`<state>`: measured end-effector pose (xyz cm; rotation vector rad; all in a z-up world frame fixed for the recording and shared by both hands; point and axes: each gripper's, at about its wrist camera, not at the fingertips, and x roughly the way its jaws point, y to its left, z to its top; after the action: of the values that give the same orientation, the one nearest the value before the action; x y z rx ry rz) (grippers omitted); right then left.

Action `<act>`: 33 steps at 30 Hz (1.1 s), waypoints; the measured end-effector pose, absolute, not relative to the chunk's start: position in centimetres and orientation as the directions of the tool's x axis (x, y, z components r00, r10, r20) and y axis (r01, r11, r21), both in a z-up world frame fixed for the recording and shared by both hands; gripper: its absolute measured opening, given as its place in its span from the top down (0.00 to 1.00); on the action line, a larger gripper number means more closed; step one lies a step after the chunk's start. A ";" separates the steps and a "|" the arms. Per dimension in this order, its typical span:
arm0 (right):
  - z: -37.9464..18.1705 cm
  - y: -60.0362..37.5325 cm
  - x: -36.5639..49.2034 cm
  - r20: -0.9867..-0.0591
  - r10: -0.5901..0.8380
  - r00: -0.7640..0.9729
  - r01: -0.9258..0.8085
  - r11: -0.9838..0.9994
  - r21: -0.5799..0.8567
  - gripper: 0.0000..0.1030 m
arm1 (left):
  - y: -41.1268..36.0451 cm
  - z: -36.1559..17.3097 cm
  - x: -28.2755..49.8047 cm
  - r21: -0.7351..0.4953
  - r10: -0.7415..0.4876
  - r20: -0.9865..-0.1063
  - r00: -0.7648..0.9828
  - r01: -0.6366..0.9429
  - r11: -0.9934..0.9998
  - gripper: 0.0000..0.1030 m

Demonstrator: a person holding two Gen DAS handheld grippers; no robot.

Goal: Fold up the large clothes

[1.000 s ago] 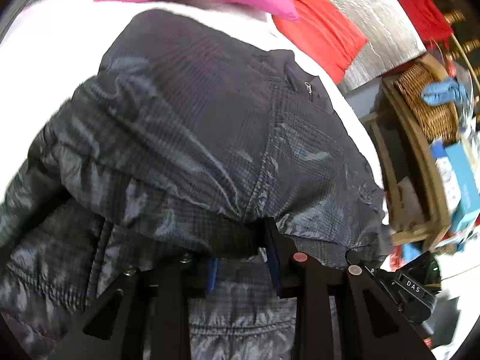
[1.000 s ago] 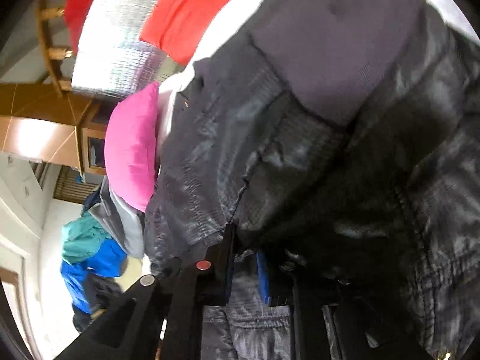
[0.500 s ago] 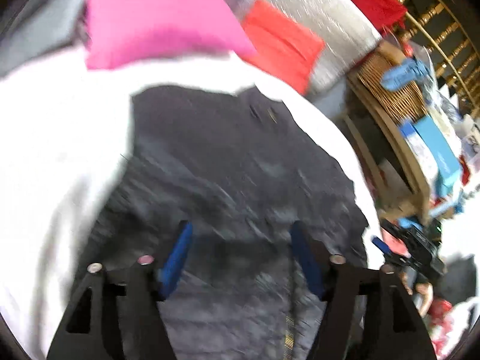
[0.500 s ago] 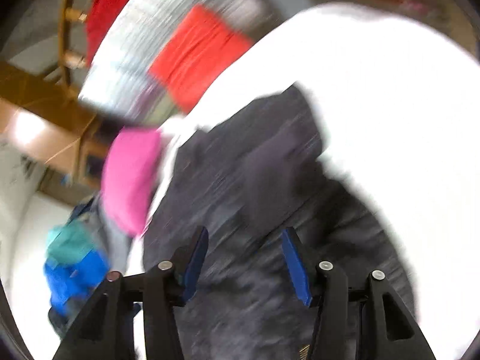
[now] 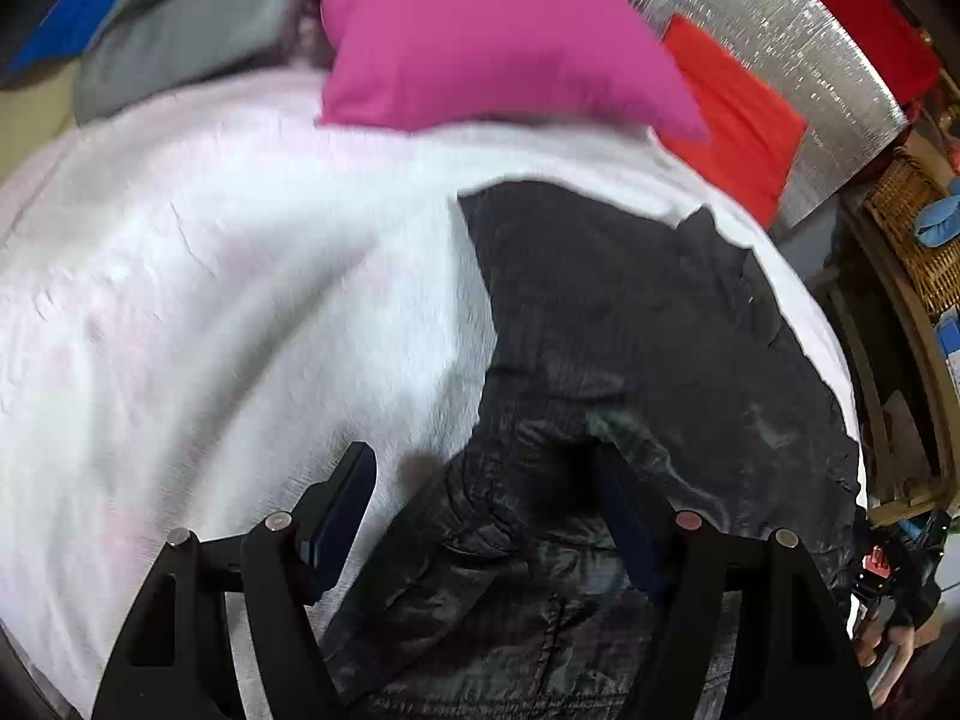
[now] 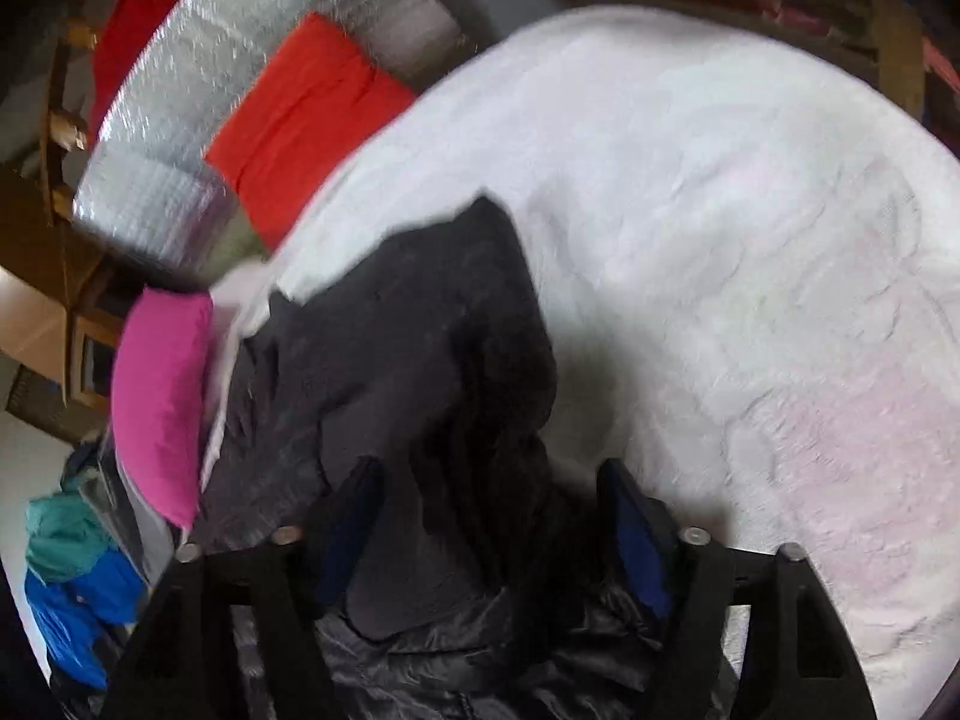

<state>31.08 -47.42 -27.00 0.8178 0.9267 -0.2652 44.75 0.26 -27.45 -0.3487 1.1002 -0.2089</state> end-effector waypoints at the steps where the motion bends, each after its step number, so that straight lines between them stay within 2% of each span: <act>1: -26.9 -47.0 31.1 -0.801 0.112 0.589 0.524 0.702 0.483 0.49 | -0.2 -27.9 45.0 -0.375 -0.334 -0.837 0.434 -0.011 0.927 0.28; 3: -25.9 -46.8 30.8 -0.785 0.088 0.613 0.510 0.715 0.478 0.68 | -0.5 -28.0 45.0 -0.361 -0.322 -0.842 0.434 -0.008 0.933 0.28; 6: -24.0 -46.4 29.7 -0.740 0.039 0.672 0.487 0.729 0.481 0.73 | -1.1 -27.5 44.5 -0.309 -0.284 -0.841 0.462 0.021 0.951 0.28; 9: -25.0 -46.0 30.4 -0.785 0.021 0.619 0.506 0.754 0.419 0.73 | -2.3 -27.8 44.5 -0.206 -0.200 -0.865 0.460 0.037 0.978 0.27; 11: -26.3 -46.2 30.8 -0.811 0.038 0.583 0.523 0.746 0.411 0.72 | -2.5 -28.2 44.7 -0.208 -0.203 -0.872 0.446 0.037 0.977 0.27; 13: -26.0 -46.8 30.4 -0.797 0.066 0.600 0.526 0.718 0.455 0.69 | -2.2 -27.9 44.6 -0.219 -0.210 -0.869 0.449 0.032 0.975 0.27; 14: -25.8 -47.2 30.0 -0.789 0.080 0.610 0.531 0.697 0.482 0.67 | -2.1 -27.7 44.5 -0.220 -0.211 -0.866 0.453 0.032 0.975 0.27; 15: -25.7 -47.5 29.6 -0.783 0.089 0.615 0.537 0.681 0.499 0.60 | -1.9 -27.3 44.3 -0.217 -0.208 -0.862 0.463 0.033 0.976 0.27; 17: -25.2 -48.0 28.7 -0.771 0.093 0.630 0.540 0.661 0.521 0.56 | -1.9 -26.4 43.8 -0.194 -0.188 -0.847 0.498 0.041 0.980 0.27; 22: -22.5 -48.4 25.5 -0.706 0.041 0.707 0.522 0.644 0.560 0.54 | -2.4 -23.4 41.8 -0.131 -0.166 -0.764 0.624 0.102 0.986 0.27; 26: -20.2 -46.9 24.5 -0.644 0.002 0.765 0.453 0.710 0.539 0.54 | -4.0 -22.4 40.7 -0.034 -0.118 -0.724 0.679 0.136 0.990 0.26; 30: -19.2 -44.0 25.2 -0.632 0.003 0.775 0.383 0.793 0.474 0.56 | -5.0 -22.4 39.9 0.023 -0.091 -0.716 0.692 0.154 0.988 0.26; 33: -19.5 -42.1 26.4 -0.659 0.028 0.751 0.346 0.834 0.429 0.57 | -5.7 -22.1 39.8 0.043 -0.085 -0.705 0.704 0.162 0.986 0.26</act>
<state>26.35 -42.09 -19.49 0.5678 0.7074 -0.1843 39.83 -5.67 -22.11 0.1046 0.7784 -0.1375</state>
